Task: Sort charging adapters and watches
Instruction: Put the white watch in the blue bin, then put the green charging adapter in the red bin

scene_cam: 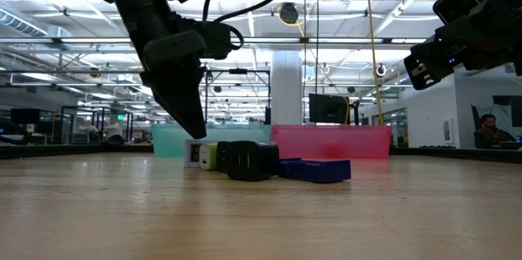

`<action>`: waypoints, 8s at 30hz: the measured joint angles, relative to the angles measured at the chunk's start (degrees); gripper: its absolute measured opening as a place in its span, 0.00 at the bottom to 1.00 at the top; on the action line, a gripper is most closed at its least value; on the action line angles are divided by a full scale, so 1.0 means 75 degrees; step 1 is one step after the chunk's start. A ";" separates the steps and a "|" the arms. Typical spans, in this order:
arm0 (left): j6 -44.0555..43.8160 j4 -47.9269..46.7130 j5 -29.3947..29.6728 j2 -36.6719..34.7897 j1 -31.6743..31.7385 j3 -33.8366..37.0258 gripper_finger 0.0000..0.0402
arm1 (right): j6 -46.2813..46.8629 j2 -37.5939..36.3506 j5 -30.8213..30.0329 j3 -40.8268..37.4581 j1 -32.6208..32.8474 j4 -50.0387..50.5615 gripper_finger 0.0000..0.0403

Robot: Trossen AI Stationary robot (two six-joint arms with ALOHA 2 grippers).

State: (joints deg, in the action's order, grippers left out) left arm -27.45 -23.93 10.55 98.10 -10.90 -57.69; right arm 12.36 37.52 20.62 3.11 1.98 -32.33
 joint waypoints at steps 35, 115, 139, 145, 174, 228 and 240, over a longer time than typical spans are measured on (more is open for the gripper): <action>0.0021 -0.0256 0.0268 0.0382 0.0015 0.0000 0.48 | -0.0003 -0.0001 0.0001 0.0000 0.0000 0.0005 0.39; 0.0804 0.3459 0.2381 -0.3804 0.1553 0.3156 0.15 | -0.0017 0.0000 -0.0357 0.0001 0.0003 0.0119 0.39; 0.0396 0.3201 0.1788 -0.2822 0.4787 0.3156 0.16 | -0.0006 0.0000 -0.0361 0.0000 0.0002 0.0183 0.39; 0.0265 0.3137 0.1684 -0.2370 0.4887 0.3156 0.15 | -0.0006 0.0000 -0.0361 0.0000 0.0003 0.0205 0.39; 0.0599 0.3177 0.1659 -0.2130 0.4887 0.3147 0.18 | -0.0001 0.0000 -0.0361 0.0000 0.0003 0.0232 0.39; -0.0218 0.3394 0.0431 -0.2578 -0.0463 0.2022 0.53 | 0.0003 0.0006 -0.0369 0.0000 0.0001 0.0053 0.39; -0.0663 0.3144 0.0691 -0.0274 -0.0749 0.1144 0.53 | 0.0032 0.0014 -0.0373 -0.0001 0.0002 0.0051 0.39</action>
State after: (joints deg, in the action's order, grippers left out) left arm -32.42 -0.35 15.73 96.05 -16.52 -49.11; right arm 12.60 37.62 17.82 3.10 1.99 -31.94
